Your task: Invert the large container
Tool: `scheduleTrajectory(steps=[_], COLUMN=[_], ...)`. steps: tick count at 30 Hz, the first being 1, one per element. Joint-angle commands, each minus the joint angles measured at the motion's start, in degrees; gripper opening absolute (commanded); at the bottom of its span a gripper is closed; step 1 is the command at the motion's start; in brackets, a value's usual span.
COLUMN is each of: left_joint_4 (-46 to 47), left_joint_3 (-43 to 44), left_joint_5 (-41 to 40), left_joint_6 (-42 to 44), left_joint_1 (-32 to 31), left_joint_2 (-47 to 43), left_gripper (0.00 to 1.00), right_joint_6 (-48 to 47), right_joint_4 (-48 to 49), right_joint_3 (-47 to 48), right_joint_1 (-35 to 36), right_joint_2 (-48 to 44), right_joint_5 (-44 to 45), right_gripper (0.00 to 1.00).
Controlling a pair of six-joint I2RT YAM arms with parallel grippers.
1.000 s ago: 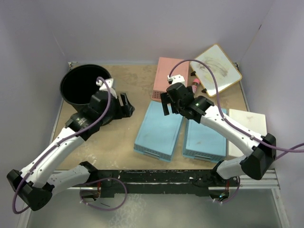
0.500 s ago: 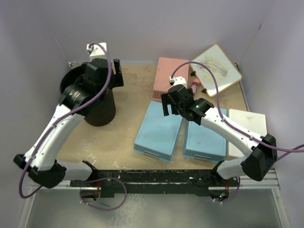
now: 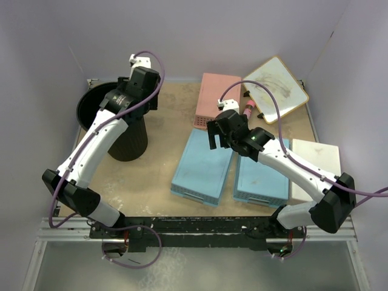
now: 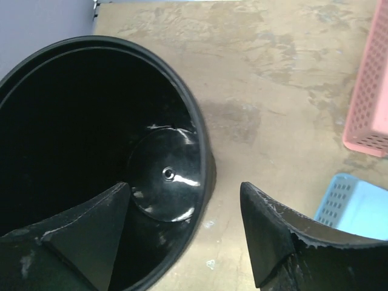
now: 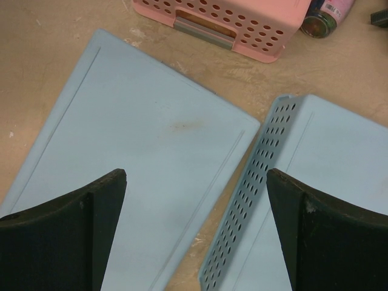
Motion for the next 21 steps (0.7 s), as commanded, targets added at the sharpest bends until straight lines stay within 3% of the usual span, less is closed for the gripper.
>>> scheduleTrajectory(steps=[1, 13, 21], left_joint_4=[-0.7, 0.0, 0.1], left_joint_3=[1.1, -3.3, -1.5], left_joint_5=[3.3, 10.1, 10.7], left_joint_6=[0.9, 1.9, 1.2], left_joint_1=[3.9, 6.5, 6.5], left_joint_2=[0.6, 3.2, 5.3], left_gripper=[0.68, 0.57, 0.08], right_joint_6=[1.1, 1.0, 1.1], right_joint_4=[1.7, 2.6, 2.5], right_joint_3=[-0.8, -1.4, -1.3], right_joint_1=[0.0, -0.1, 0.0], right_joint_2=[-2.3, -2.0, -1.8], right_joint_5=[-0.8, -1.9, -2.0], right_gripper=[1.0, 1.0, 1.0])
